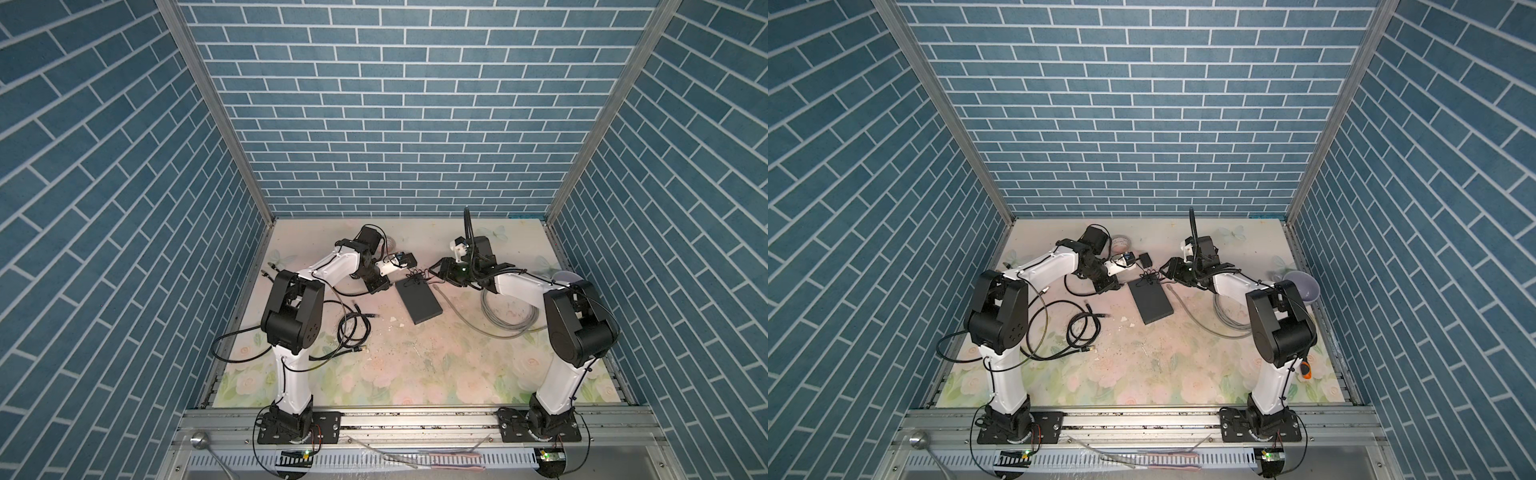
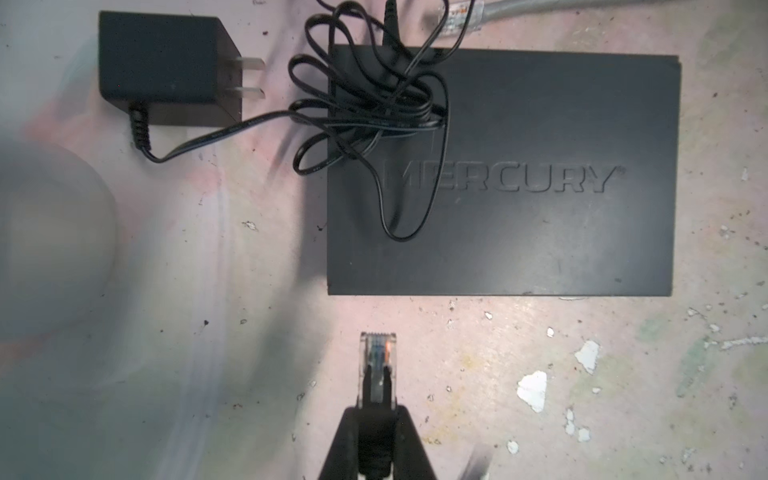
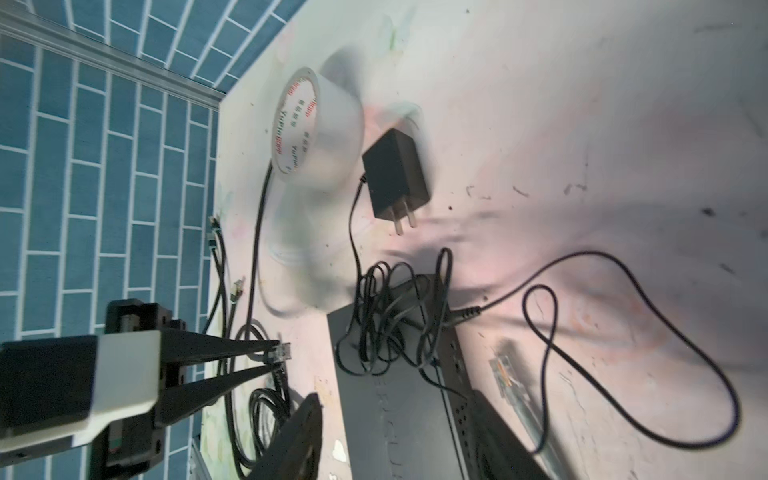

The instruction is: Insert the plug into the switch port

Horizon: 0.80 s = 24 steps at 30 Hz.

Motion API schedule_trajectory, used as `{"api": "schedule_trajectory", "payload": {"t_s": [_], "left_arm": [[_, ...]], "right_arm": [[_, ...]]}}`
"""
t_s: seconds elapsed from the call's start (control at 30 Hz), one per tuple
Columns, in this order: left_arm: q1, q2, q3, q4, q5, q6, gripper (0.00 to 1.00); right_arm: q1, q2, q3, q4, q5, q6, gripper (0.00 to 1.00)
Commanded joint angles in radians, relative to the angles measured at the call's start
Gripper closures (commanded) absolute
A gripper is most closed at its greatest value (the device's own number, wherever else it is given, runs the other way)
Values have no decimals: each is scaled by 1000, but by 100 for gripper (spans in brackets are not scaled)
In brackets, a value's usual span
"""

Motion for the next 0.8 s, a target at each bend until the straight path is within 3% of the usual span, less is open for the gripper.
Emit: {"api": "schedule_trajectory", "payload": {"t_s": [0.0, 0.17, 0.4, 0.77], "left_arm": [[3, 28, -31, -38, -33, 15, 96], [-1, 59, -33, 1, -37, -26, 96], [-45, 110, -2, 16, -162, -60, 95], [-56, 76, -10, 88, -133, -103, 95]], "right_arm": [[12, 2, -6, -63, 52, -96, 42], [23, 44, 20, -49, 40, -128, 38], [52, 93, 59, -38, 20, -168, 35], [73, 132, 99, -61, 25, -196, 35]]}}
